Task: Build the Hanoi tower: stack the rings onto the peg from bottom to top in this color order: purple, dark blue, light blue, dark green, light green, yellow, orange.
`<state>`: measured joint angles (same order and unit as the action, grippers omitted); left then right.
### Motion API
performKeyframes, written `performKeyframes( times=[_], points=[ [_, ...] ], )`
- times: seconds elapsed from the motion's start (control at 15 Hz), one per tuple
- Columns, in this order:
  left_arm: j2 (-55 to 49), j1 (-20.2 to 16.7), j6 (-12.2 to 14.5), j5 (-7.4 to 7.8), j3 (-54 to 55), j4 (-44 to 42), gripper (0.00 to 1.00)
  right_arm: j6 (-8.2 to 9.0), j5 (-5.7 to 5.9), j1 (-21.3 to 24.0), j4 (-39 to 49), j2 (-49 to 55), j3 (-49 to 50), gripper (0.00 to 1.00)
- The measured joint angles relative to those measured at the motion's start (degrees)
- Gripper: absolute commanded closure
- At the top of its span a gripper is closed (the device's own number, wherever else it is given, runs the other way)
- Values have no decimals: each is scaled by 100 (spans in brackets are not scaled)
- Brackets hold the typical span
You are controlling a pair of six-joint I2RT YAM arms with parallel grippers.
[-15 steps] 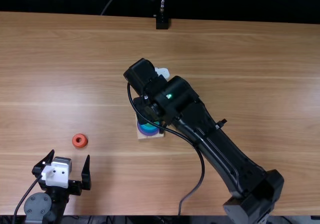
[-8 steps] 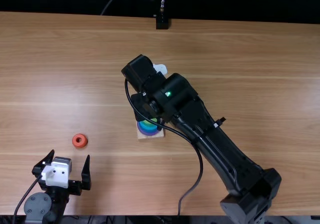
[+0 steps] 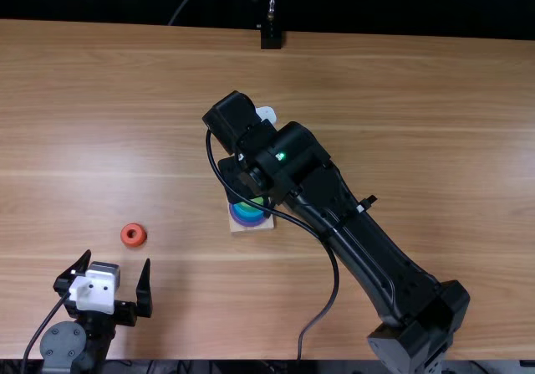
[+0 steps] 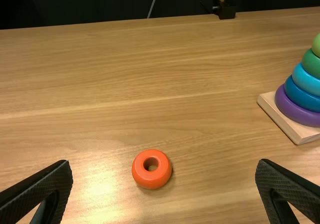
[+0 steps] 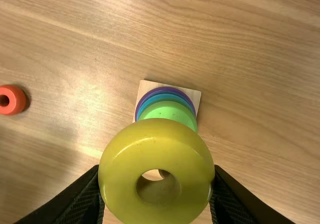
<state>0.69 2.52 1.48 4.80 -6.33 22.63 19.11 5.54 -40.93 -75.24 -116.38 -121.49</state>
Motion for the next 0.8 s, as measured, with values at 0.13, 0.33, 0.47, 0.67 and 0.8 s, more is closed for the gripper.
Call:
performKeyframes(
  times=[0.13, 0.33, 0.47, 0.67, 0.8],
  points=[
    [-2, 0, 2, -4, 2, 2, 0, -20, 0, 39, -15, 0, 0, 100],
    [-2, 0, -2, -4, 2, 2, 0, -42, 0, 85, -24, 0, 0, 100],
    [0, 0, 2, -2, 2, 4, 0, -50, 2, 96, -24, 0, 0, 100],
    [0, 0, 0, -2, 0, 2, 0, -61, 2, 94, -280, 0, 0, 100],
    [0, 0, 2, -2, 2, 4, 0, -61, -2, 96, -299, 2, 0, 100]
  ],
)
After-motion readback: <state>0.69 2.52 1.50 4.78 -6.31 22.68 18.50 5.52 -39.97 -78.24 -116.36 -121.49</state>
